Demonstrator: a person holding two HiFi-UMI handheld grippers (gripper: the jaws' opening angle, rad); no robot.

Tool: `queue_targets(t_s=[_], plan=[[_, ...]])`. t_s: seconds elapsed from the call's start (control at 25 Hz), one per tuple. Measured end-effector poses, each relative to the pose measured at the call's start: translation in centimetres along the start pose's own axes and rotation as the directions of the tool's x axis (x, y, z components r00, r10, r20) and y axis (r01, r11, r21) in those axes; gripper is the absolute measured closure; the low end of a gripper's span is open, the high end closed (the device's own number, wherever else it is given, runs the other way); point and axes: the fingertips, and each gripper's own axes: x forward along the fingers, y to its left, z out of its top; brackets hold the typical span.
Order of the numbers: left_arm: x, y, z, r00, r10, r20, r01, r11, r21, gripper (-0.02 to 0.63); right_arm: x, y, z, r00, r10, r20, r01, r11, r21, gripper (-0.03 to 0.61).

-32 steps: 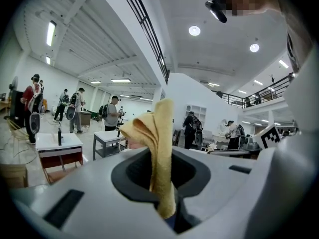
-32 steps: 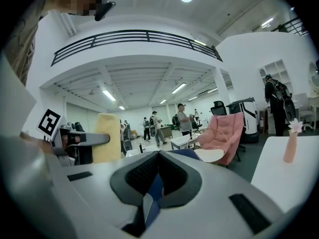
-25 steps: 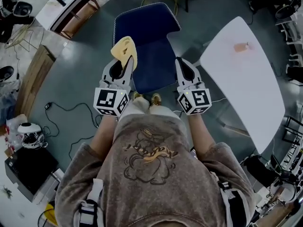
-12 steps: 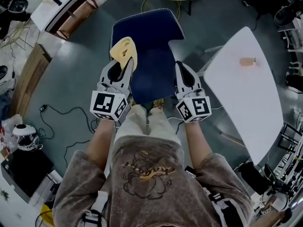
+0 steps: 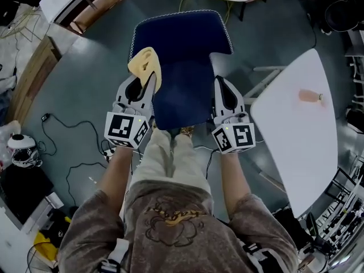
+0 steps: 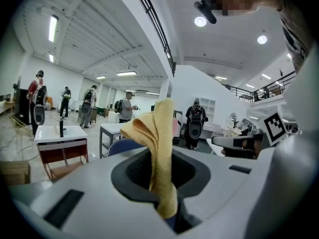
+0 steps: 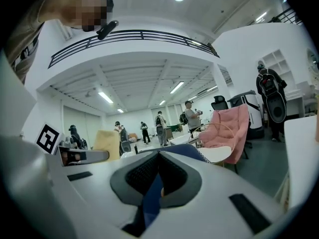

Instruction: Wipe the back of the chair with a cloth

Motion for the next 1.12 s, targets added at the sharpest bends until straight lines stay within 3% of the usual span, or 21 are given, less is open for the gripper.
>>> queue_targets(t_s=[0.2, 0.64, 0.96, 1.12], plan=[[1.1, 1.2, -1.3, 0.999, 0.05, -0.003, -0.05, 0.999, -0.007, 0.555, 0.5, -0.4, -0.9, 1.0, 0.018, -0.015, -0.018, 1.0, 0.001, 0.554], [3.0, 8.5, -3.6, 0.978, 0.21, -0.012, -0.21, 0.977, 0.021, 0.555, 0.6, -1.4, -3.0, 0.998, 0.025, -0.058, -0.025, 1.0, 0.007, 0.553], [5.6, 12.6, -4.7, 0.957, 0.29, -0.016, -0.288, 0.956, 0.058, 0.555, 1.1, -1.8, -3.9, 0.997, 0.024, -0.073, -0.024, 1.0, 0.01, 0.554], [6.7, 13.7, -5.1, 0.955, 0.294, -0.037, -0.292, 0.955, 0.061, 0.555, 1.4, -2.0, -4.1, 0.997, 0.023, -0.079, -0.022, 1.0, 0.016, 0.554]])
